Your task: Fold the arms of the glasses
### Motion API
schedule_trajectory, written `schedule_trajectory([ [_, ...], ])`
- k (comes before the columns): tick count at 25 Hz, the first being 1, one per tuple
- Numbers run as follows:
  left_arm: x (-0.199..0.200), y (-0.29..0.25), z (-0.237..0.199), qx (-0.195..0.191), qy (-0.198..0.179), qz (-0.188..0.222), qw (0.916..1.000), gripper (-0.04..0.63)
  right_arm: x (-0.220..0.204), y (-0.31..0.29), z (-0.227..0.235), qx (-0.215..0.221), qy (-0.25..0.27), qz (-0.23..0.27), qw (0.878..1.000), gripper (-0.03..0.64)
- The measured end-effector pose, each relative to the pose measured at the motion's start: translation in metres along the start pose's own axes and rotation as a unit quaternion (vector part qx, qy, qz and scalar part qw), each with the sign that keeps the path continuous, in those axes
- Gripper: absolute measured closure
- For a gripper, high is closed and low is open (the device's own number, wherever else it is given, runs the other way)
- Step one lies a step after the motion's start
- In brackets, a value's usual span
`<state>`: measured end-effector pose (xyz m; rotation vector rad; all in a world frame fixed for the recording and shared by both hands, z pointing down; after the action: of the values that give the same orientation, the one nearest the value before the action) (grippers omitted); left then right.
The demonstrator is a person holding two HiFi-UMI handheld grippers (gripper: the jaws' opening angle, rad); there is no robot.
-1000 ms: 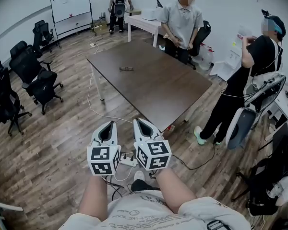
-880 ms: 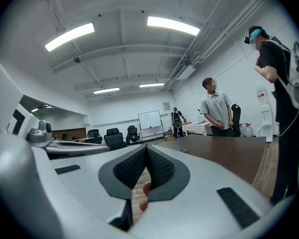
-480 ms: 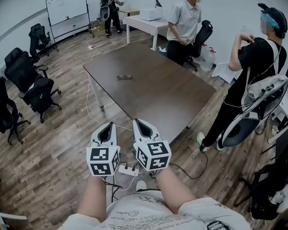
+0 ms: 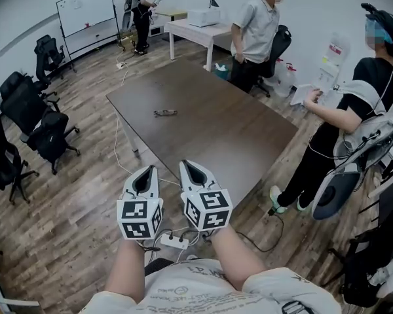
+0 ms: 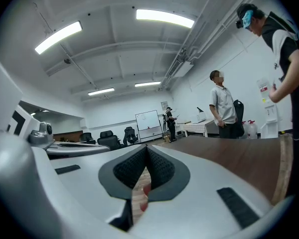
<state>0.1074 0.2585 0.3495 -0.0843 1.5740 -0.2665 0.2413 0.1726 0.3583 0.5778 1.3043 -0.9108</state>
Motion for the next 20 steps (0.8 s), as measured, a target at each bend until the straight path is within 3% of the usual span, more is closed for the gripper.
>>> schedule_trajectory([
  [11, 0.006, -0.033, -0.008, 0.014, 0.012, -0.007, 0.9998, 0.581, 0.004, -0.028, 0.02, 0.019, 0.005, -0.017, 1.0, 0.603],
  [20, 0.006, -0.064, -0.012, 0.011, 0.001, -0.013, 0.9998, 0.581, 0.003, -0.049, 0.04, 0.015, -0.003, -0.016, 1.0, 0.603],
])
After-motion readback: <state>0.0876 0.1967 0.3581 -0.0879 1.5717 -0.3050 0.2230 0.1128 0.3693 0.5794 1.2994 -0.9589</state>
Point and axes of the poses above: the fingertips, and each gripper's own axes: y backward along the fingers, z to its right, x out of its top, the point moved 9 cm from there along y, backward along the fingers, and after that the axes turned 3 degrees about -z, right-handed, at the moved point
